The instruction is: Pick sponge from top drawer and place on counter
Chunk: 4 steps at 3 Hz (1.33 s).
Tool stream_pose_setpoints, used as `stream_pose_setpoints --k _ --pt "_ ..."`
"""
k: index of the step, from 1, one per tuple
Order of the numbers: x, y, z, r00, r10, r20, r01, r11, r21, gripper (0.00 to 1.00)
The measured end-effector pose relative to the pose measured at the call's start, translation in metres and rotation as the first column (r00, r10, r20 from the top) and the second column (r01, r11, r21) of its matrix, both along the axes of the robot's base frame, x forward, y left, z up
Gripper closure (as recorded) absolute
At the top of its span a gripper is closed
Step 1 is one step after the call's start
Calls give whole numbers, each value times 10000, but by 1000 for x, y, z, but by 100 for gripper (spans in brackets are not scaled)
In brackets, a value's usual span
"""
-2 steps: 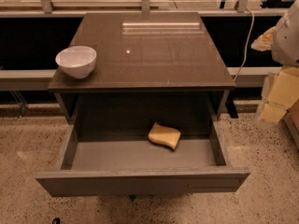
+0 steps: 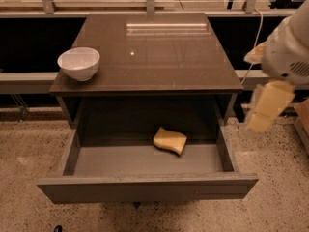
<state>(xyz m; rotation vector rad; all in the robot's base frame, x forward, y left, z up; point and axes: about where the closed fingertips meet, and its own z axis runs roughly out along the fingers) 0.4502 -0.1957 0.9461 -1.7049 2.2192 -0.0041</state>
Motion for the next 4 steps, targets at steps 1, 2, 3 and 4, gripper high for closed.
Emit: stream_pose_setpoints --k 1,2,3,4 --pt "17 41 -75 9984 -1 -559 66 9932 1163 0" --pt "28 65 -139 9968 150 -791 36 9734 2292 0" --pt "37 67 -138 9987 35 -507 86 9717 2361 0" --pt "41 70 -148 9979 -48 -653 199 9725 2321 0"
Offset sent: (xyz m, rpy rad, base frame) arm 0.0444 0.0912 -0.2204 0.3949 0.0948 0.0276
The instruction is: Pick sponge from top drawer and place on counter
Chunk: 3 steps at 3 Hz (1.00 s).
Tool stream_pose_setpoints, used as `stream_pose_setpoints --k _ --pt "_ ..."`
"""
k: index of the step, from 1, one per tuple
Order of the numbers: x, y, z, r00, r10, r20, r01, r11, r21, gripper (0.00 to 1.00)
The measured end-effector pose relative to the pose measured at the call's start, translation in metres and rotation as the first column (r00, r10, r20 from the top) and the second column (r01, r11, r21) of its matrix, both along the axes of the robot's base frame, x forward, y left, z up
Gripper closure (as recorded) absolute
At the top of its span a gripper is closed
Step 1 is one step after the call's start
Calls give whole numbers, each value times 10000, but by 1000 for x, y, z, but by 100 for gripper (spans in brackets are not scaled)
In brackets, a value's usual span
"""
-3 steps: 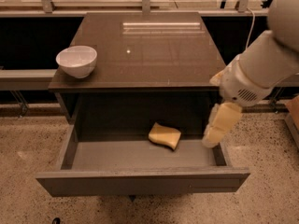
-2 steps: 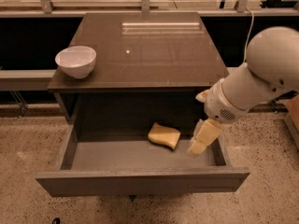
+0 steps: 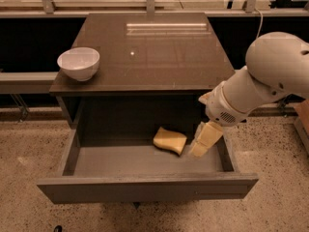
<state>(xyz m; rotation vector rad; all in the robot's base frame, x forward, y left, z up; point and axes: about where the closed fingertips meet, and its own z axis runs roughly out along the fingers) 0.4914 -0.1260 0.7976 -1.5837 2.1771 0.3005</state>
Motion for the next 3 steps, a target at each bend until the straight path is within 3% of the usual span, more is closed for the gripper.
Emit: stream_pose_setpoints --k 1,2,3 --pt "11 7 -37 9997 143 194 -148 9996 225 0" --pt "37 19 -76 9953 224 946 -277 9981 553 4" --pt "53 24 -88 9919 214 1248 -314 9964 784 7"
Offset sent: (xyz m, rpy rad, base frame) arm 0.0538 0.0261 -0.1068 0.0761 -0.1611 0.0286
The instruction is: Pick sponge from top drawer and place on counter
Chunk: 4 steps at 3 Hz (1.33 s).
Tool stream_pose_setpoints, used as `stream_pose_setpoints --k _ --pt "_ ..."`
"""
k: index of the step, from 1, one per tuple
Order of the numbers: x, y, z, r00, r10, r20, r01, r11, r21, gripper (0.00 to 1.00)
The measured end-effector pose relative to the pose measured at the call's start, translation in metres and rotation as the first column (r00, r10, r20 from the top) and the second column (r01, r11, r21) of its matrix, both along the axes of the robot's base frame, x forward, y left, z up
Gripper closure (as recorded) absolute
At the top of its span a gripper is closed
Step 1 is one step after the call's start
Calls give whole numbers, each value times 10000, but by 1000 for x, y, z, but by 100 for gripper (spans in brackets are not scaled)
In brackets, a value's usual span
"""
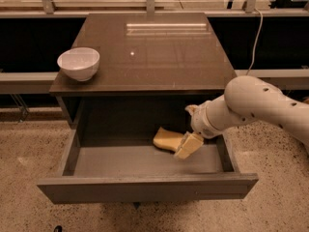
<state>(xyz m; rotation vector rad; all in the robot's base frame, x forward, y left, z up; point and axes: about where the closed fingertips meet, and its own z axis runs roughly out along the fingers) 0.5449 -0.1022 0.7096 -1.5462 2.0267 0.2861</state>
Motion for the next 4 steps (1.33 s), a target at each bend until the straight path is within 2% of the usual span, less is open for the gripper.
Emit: stream_pose_setpoints --k 1,2,4 --pt "17 1 -14 9998 -185 -105 189 9991 372 16" --pt "27 1 -40 9990 -343 -279 362 9970 689 21" --pt "37 10 -89 9978 -358 -567 408 9953 882 21"
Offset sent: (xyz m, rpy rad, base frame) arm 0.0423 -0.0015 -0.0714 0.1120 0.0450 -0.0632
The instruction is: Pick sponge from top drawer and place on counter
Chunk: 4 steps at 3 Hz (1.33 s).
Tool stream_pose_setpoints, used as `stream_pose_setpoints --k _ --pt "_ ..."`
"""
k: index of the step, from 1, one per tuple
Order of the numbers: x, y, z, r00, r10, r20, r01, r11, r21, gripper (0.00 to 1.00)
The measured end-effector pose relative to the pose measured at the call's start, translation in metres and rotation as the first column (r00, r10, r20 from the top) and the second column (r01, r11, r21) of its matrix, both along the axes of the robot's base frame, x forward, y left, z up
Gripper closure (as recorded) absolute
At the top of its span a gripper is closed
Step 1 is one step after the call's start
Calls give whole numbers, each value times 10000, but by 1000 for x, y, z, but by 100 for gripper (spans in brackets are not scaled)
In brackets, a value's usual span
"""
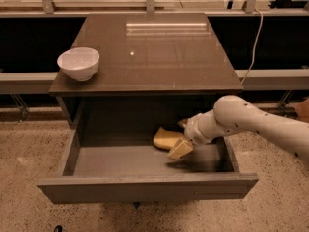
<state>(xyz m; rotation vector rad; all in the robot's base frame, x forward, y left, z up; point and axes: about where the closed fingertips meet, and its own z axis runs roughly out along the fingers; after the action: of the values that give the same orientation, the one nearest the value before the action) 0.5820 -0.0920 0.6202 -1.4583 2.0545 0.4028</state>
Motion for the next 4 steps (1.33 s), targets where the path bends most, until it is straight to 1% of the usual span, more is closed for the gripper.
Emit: stream_pose_setpoints --k 1,2,3,4 --pt "1 3 -13 9998 22 -209 -15 9995 316 48" --pt "2 0 -3 9993 29 -375 21 9914 1308 71" --pt "0 3 23 9980 445 -448 -316 9661 2561 95" --pt "-24 -5 91 9902 1321 462 -1400 9359 3232 100"
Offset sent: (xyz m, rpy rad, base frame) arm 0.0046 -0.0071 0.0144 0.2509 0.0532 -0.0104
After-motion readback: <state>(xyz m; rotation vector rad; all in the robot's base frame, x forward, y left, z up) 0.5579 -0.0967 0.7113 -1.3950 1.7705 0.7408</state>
